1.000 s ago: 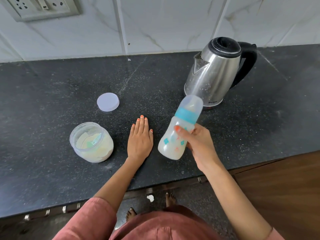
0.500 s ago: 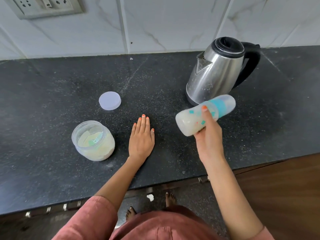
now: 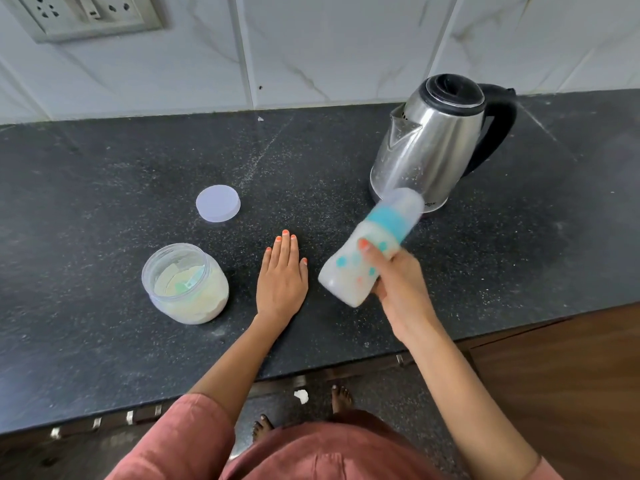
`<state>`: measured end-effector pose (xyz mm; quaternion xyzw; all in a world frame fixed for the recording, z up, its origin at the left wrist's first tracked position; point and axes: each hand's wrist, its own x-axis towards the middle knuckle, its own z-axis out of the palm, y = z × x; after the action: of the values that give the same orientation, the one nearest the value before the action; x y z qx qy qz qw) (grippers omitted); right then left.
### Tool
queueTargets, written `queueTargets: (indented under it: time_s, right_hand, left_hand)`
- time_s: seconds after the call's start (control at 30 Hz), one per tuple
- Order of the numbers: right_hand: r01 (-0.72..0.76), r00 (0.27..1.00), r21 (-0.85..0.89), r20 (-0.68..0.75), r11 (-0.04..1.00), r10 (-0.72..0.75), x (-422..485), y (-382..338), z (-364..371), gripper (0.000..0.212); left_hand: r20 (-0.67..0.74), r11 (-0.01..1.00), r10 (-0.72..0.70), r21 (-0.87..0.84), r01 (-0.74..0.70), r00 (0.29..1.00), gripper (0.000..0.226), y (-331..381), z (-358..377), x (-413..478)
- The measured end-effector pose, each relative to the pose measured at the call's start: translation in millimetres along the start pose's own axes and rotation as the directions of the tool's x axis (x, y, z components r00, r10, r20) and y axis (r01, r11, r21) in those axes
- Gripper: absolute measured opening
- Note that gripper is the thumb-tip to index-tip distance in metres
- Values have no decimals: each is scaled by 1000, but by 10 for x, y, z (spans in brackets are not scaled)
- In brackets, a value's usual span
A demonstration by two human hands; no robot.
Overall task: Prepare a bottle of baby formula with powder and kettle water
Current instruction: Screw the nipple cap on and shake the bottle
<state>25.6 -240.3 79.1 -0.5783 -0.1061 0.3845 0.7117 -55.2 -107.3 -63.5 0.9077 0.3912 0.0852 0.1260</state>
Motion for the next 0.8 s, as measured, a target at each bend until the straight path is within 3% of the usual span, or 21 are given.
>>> queueTargets:
  time_s: [0.07,0.1,0.23,0.27,0.33,0.4,0.47,0.53,0.63,0.7,0.8]
  right_hand:
    - [-17,994,-181,100,983,36,-67,46,-14,14]
    - [-13,995,-174,91,985,30,-54,44,-27,14]
    - [31,989,289,-145,957,11,106,-43,-39,9]
    - [48,985,326,-174,944,10,119,-27,-34,9]
    - [-1,994,188,-110,982,22,62,14,-5,9]
    - [-66,997,-81,34,995,69,-40,59,1,11]
    - [-61,996,-168,58,984,71,-62,38,-42,12]
    - [-34,999,29,-25,999,35,13,-25,-81,10]
    - [67,981,359,-196,931,5,134,-95,-92,11]
    - [52,984,264,-177,963,-5,88,-39,-53,10]
    - [-65,998,-112,5,992,66,-96,101,0,11]
  left_hand:
    - [15,1000,6,15,-6,1000,55,-9,14,-2]
    - [15,1000,5,12,-5,1000,52,-11,17,-1]
    - [-21,1000,-6,-7,5,1000,55,11,-6,-9]
    - [-11,1000,-2,-1,2,1000,53,11,-1,-7]
    - [3,1000,0,0,0,1000,55,9,4,3]
    - [1,1000,1,4,-1,1000,58,-1,6,11]
    - [0,1000,2,10,-2,1000,54,-2,16,8]
    - [-17,1000,0,1,0,1000,61,2,8,-2]
    - [-21,1000,10,2,-10,1000,65,9,-4,-8]
    - [-14,1000,5,3,-5,1000,61,8,-4,-9]
    - [13,1000,-5,14,5,1000,51,-5,14,6]
